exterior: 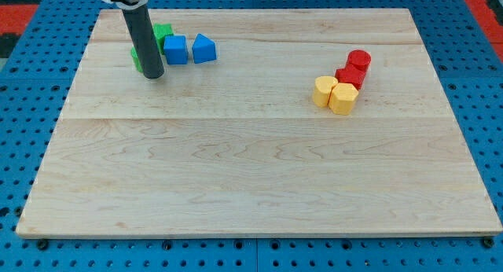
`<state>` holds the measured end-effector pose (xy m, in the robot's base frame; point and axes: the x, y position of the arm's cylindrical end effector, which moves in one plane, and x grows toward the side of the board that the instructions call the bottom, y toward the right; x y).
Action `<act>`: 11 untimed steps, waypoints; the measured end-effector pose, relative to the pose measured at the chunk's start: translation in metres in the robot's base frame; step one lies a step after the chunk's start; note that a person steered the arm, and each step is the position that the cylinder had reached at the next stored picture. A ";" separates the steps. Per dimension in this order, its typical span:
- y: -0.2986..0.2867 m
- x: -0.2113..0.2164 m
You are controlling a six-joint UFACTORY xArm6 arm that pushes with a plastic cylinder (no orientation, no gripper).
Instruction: Move the green star into the green circle
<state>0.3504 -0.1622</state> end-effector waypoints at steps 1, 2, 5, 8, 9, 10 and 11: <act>-0.018 -0.008; -0.028 0.011; 0.215 -0.082; 0.169 -0.136; 0.119 -0.112; 0.095 -0.107; 0.060 -0.107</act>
